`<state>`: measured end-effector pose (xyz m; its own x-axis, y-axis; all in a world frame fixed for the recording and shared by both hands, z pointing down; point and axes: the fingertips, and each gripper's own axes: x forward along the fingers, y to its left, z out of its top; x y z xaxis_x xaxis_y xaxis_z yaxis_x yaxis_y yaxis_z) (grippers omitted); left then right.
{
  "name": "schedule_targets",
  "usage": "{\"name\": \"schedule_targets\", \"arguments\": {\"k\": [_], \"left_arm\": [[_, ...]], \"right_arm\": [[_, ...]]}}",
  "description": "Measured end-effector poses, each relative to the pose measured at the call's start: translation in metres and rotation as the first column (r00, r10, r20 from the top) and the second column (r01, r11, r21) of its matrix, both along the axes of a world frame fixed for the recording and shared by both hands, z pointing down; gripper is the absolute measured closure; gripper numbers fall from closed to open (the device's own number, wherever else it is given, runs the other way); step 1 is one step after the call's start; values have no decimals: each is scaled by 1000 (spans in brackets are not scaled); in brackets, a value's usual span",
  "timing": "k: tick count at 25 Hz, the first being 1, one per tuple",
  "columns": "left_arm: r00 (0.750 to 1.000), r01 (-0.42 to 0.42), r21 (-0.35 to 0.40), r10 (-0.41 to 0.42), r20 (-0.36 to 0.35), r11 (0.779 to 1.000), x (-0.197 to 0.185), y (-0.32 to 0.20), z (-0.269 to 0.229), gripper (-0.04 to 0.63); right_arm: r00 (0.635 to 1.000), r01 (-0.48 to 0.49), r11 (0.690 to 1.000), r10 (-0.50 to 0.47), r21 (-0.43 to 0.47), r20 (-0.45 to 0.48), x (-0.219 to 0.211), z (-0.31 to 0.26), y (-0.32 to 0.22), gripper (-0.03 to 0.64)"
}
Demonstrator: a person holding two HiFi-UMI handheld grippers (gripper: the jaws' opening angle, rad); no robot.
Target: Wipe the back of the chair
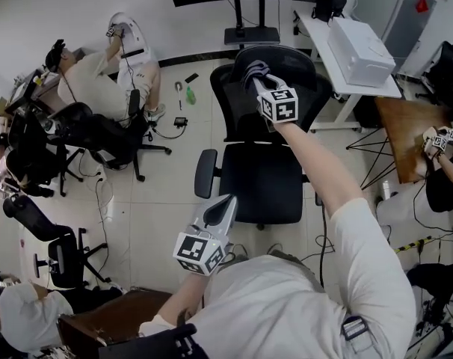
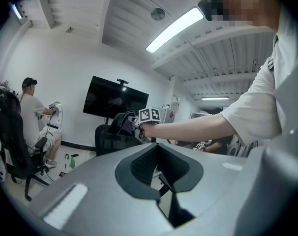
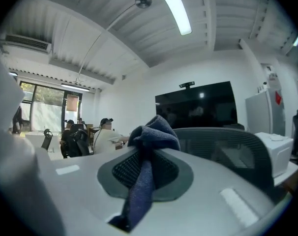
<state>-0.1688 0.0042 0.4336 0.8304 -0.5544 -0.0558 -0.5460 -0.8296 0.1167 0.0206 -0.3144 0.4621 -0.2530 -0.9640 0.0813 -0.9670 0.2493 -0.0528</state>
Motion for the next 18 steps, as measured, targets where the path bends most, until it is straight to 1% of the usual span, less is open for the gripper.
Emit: {"name": "schedule_targets", "arguments": {"k": [1, 3, 6, 9, 12, 14, 16, 18], "left_arm": [[1000, 13, -7, -13, 4, 1000, 3, -5, -2, 514], [999, 46, -24, -46, 14, 999, 6, -14, -2, 514], [994, 106, -54, -104, 42, 993, 10, -34, 9, 514], [986, 159, -97, -152, 75, 983, 7, -60, 29, 514], [982, 177, -128, -166, 90, 976, -4, -73, 41, 514], [983, 172, -127, -162, 86, 977, -4, -75, 39, 514], [986, 155, -109, -147, 75, 982, 6, -77, 30, 514], [991, 124, -91, -119, 63, 988, 23, -79, 18, 514]], "right_arm": [[1000, 9, 1000, -9, -21, 8, -9, 10, -14, 577], [999, -3, 997, 5, -75, 34, -12, 36, -45, 577], [999, -26, 989, 32, -145, 40, 7, 74, -91, 576], [998, -41, 985, 50, -169, 46, 26, 88, -126, 577], [995, -73, 984, 83, -161, 57, 36, 86, -133, 577], [991, -102, 981, 114, -166, 64, 49, 87, -125, 577], [987, -135, 976, 149, -173, 66, 74, 87, -116, 577], [981, -175, 969, 186, -172, 55, 107, 83, -105, 577]]}}
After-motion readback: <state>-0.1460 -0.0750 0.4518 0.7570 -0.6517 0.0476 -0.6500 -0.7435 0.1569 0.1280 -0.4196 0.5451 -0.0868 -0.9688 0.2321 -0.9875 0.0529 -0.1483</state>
